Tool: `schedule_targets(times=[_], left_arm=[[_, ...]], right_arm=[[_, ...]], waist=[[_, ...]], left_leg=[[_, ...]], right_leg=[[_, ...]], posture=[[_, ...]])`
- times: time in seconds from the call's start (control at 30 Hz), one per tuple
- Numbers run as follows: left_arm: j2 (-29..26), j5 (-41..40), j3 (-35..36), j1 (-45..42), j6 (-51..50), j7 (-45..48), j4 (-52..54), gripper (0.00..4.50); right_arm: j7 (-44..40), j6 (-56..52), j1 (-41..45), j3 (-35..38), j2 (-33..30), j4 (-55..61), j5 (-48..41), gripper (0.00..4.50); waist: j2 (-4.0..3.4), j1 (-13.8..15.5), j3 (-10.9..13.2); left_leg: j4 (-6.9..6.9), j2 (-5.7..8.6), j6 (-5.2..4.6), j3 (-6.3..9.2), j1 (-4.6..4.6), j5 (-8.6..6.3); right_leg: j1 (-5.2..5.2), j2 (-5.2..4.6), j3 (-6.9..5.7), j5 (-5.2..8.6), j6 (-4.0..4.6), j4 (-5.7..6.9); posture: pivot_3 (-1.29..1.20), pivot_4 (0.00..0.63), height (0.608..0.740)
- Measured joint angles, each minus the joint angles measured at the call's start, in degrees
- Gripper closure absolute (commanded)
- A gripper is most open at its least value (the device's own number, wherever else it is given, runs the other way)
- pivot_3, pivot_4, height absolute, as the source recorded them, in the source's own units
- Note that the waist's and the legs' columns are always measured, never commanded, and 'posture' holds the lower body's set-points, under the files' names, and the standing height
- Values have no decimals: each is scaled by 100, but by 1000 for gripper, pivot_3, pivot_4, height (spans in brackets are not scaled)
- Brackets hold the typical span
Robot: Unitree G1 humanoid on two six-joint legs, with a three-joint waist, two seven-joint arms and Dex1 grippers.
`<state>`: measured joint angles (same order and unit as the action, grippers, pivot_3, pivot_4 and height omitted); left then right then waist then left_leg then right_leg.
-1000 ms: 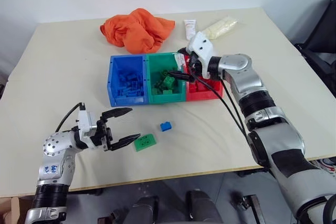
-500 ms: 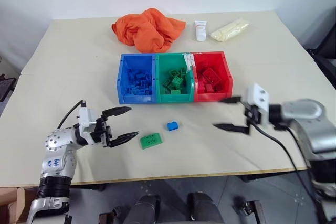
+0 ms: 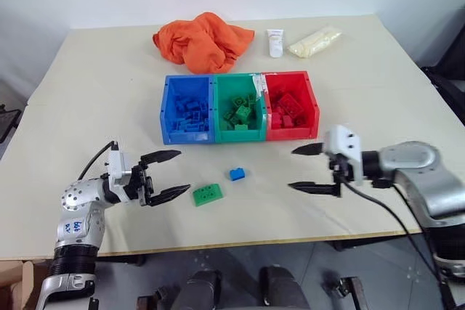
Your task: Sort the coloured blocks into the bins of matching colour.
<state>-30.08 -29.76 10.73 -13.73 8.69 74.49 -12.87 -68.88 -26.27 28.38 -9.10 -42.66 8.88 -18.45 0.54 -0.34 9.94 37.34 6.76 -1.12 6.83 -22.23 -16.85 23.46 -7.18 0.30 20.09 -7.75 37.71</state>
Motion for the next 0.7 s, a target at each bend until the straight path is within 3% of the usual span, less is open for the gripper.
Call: schedule_targets(times=[0.17,0.43,0.53,0.7], left_arm=[[17,-26,35,420,-68,-200,525,0],[24,-73,184,1191,-126,-587,1256,0],[45,-82,185,1295,-146,-701,1400,0],[51,-92,186,1387,-147,-813,1482,0]], right_arm=[[-23,279,750,-881,840,-704,439,39],[-200,1183,1436,-1463,1608,-2339,1074,39],[-278,1448,1526,-1537,1753,-2763,1220,601],[-259,1746,1588,-1520,1866,-2995,1342,2263]], waist=[[0,5,0],[0,-2,0],[0,-3,0],[0,-3,0]], left_leg=[[2,0,1,12,-2,-1],[-2,0,3,19,-1,-1],[-1,-1,4,20,-2,-1],[-1,-1,5,20,-1,-2]], right_leg=[[0,0,-1,-1,2,2],[0,1,-5,-2,4,2],[0,3,-6,-2,5,2],[1,3,-6,-3,5,2]], posture=[[0,150,740],[0,150,740],[0,150,740],[0,150,740]])
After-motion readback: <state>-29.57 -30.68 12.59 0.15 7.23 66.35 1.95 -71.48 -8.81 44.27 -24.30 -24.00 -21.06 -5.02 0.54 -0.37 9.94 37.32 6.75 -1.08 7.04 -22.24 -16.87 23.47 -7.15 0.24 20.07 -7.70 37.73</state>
